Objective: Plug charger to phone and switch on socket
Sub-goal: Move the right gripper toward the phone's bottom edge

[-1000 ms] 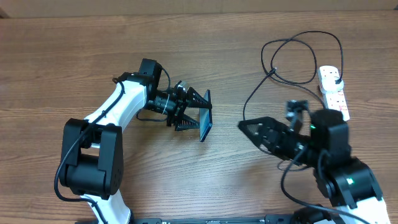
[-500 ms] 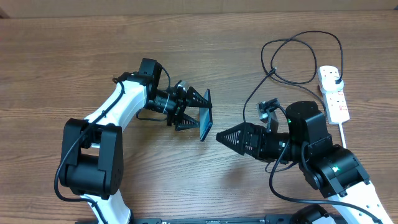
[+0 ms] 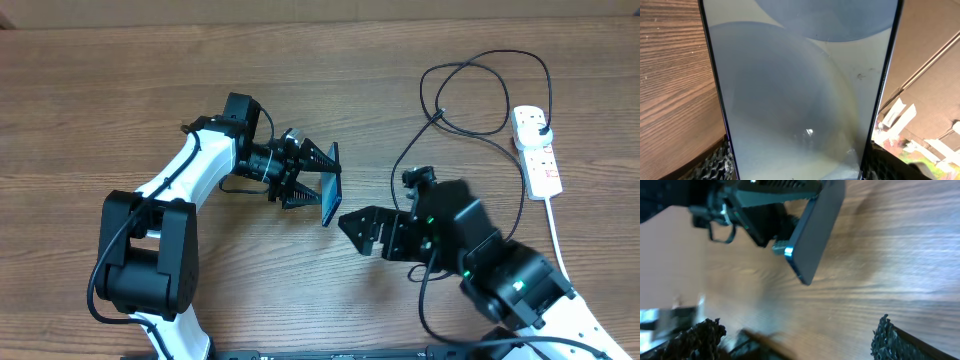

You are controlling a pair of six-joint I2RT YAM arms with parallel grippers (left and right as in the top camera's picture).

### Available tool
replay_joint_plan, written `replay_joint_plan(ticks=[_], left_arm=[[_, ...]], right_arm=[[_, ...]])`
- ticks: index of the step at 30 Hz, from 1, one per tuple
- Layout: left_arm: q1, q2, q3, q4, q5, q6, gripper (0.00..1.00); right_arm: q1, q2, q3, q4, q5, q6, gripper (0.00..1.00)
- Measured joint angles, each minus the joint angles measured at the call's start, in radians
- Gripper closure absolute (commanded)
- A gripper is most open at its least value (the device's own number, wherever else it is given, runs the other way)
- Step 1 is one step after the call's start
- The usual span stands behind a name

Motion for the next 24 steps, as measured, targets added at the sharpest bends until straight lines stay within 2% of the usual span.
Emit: replay_joint_plan(ticks=[6,11,19,24], left_arm=[[0.000,0.000,0.000,0.000,0.000,0.000,0.36],[0.000,0.000,0.000,0.000,0.000,0.000,0.36],[0.000,0.000,0.000,0.000,0.000,0.000,0.36],[0.000,0.000,0.000,0.000,0.000,0.000,0.36]], right_arm=[[0.214,0.038,0.000,0.002,0.347,0.098,0.00],[0.309,0.177,0.001,0.065,0.567,0.172,0.00],[0.314,0.321,0.001,0.207,0.658,0.200,0.00],[0.314,0.395,0.001,0.263,0.679,0.206,0.16]])
